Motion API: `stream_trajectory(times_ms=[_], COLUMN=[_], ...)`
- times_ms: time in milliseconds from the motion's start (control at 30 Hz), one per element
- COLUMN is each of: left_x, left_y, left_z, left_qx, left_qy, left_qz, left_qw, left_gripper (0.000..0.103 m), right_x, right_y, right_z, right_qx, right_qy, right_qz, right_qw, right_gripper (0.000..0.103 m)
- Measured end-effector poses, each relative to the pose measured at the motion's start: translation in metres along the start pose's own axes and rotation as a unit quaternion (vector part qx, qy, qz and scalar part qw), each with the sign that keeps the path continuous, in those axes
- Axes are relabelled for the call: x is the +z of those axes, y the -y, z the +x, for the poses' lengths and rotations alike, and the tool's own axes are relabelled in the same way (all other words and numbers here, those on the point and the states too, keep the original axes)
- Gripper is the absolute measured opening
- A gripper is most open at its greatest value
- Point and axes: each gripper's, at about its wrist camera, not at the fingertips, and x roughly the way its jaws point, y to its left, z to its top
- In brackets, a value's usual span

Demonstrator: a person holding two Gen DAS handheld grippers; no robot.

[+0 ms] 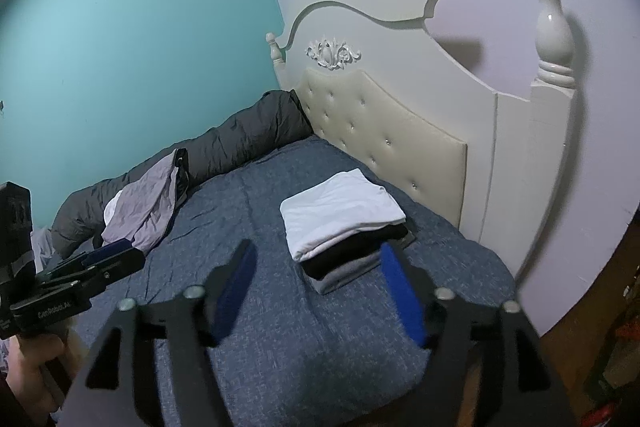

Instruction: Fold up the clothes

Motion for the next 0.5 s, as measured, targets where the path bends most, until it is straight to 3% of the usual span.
stream_trajectory(times_ms=[267,500], left_x=[-0.013,-0.026], left_y=[-0.004,-0.014], left_z=[-0.024,-0.037], left_qx=[0.009,0.007], left_qy=[0.011,0.011], left_qz=[0.003,0.0], left_qw=[0.9999,0.9999], left_gripper=[0.087,0.091], right_x=[-0.015,-0.027], right_y=[-0.015,-0.026], right_z=[-0.021,-0.027], right_qx=[-0.009,-0.013], right_qy=[0.011,0.016], right_qz=[0.006,0.007], right_qw=[1.0,1.0], right_gripper=[0.08,0.086])
